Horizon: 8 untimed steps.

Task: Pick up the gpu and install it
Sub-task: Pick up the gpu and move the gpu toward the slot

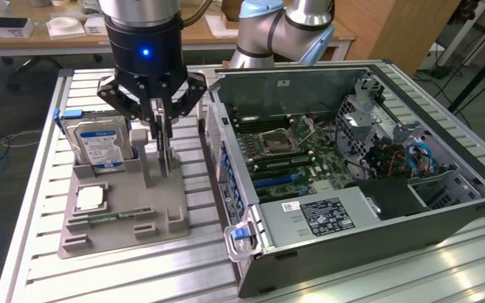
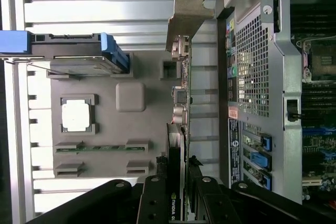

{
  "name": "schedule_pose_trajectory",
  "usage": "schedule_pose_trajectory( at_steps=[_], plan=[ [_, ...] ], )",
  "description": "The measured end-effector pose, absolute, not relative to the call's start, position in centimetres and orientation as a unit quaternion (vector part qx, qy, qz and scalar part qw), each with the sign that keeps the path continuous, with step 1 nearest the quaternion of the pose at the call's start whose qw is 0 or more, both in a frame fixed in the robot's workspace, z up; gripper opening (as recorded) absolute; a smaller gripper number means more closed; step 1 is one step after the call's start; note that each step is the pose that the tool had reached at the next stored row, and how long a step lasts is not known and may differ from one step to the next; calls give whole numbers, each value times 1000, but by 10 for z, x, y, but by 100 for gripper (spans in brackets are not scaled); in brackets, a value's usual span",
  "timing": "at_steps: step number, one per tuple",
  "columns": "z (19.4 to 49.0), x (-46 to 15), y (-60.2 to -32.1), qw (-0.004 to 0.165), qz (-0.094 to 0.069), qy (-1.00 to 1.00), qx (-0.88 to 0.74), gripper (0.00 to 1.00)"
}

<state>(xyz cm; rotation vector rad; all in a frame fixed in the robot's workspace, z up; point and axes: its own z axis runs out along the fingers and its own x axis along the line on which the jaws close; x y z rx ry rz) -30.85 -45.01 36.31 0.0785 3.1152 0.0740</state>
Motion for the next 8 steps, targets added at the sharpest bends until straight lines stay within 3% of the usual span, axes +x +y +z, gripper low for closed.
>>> schedule_pose_trajectory(
  at_steps=[8],
  plan=[
    [372,-309,-450,12,24,999,25,26]
  ],
)
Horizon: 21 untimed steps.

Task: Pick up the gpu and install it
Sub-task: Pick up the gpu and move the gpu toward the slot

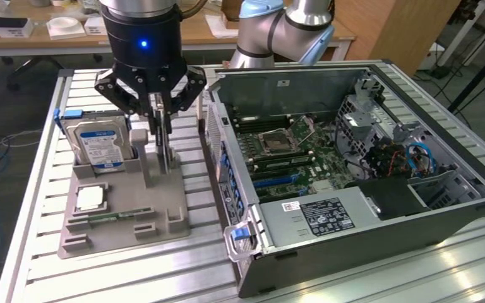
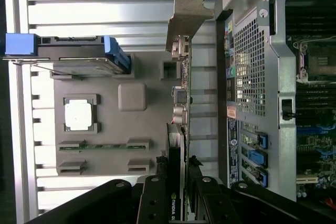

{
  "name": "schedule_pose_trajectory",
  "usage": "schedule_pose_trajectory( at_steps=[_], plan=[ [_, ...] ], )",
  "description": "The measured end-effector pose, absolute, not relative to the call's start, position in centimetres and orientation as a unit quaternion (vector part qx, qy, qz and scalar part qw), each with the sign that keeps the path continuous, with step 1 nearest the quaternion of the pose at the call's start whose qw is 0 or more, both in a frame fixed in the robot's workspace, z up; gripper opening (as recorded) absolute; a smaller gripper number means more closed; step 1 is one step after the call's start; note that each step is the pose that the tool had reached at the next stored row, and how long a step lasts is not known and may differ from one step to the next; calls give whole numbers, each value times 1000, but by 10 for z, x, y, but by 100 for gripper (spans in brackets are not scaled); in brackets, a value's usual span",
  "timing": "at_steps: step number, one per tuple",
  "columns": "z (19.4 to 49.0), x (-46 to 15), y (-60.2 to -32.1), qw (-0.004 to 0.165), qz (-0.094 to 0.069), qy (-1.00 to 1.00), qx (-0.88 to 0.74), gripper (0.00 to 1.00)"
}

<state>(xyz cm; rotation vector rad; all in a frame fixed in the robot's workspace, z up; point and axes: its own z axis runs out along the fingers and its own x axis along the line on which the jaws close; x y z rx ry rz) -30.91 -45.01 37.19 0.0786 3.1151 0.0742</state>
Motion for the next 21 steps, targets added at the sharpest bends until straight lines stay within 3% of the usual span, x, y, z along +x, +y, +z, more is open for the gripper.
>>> schedule_pose_trajectory(
  at_steps=[21],
  plan=[
    [392,-310,-450,12,24,999,25,26]
  ],
)
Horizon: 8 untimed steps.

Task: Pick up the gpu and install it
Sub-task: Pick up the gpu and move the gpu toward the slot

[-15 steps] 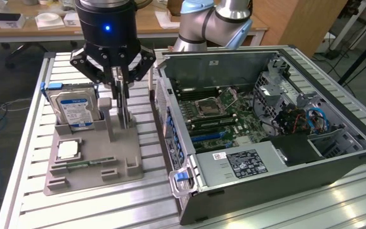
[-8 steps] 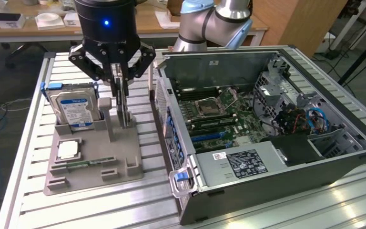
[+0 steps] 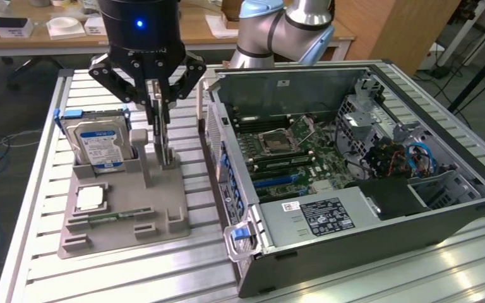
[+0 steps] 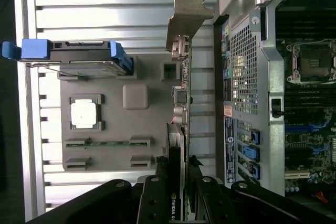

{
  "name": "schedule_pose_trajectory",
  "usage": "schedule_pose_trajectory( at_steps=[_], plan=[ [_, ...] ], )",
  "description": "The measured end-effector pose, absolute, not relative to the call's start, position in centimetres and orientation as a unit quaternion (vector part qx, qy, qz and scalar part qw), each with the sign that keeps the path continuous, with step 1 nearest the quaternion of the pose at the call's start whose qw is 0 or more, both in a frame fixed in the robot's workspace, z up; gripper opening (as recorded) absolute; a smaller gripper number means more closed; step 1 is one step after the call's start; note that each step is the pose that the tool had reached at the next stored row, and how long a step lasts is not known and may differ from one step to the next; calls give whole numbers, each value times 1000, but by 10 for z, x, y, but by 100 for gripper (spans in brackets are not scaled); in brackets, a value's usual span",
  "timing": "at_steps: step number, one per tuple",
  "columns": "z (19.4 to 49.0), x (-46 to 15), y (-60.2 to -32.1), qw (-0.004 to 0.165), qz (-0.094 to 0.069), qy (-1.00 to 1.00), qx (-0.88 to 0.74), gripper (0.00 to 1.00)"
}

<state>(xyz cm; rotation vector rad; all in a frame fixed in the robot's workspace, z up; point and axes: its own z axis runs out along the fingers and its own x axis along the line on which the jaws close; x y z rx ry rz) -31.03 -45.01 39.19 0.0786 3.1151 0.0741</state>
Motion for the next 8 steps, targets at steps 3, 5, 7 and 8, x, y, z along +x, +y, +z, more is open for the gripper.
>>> schedule_pose_trajectory(
  at_steps=[3,5,7,8],
  plan=[
    [394,-311,-450,12,24,999,25,26],
    [397,-311,-450,12,24,999,25,26],
    [399,-311,-450,12,24,999,25,26],
    [399,-311,-450,12,24,999,25,26]
  ],
)
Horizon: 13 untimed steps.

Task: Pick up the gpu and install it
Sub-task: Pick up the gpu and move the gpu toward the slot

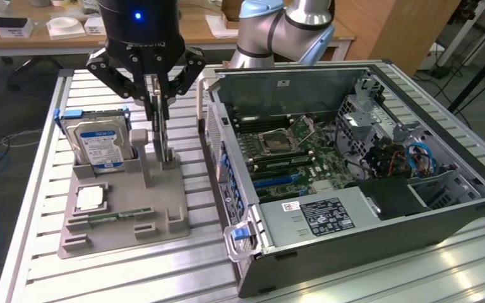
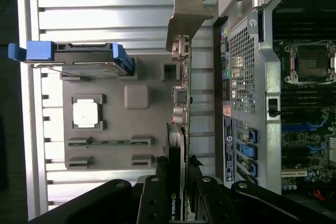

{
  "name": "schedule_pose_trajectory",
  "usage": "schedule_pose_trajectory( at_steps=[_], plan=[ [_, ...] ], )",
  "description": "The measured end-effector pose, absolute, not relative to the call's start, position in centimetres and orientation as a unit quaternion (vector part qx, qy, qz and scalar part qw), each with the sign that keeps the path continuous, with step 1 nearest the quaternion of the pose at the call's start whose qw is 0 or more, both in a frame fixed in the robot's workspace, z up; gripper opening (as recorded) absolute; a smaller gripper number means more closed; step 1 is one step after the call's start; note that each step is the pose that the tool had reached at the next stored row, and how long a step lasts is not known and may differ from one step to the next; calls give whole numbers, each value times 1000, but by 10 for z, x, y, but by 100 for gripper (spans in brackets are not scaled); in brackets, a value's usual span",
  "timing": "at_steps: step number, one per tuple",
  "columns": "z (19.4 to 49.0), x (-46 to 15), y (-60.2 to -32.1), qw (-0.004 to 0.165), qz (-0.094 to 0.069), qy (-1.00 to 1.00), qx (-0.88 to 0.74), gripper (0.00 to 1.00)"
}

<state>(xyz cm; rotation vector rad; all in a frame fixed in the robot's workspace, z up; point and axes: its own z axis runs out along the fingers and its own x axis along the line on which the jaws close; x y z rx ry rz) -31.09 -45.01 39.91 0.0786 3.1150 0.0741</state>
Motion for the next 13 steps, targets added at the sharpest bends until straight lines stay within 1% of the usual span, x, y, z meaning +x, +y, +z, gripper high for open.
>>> schedule_pose_trajectory(
  at_steps=[13],
  plan=[
    [399,-306,-450,12,24,999,25,26]
  ],
)
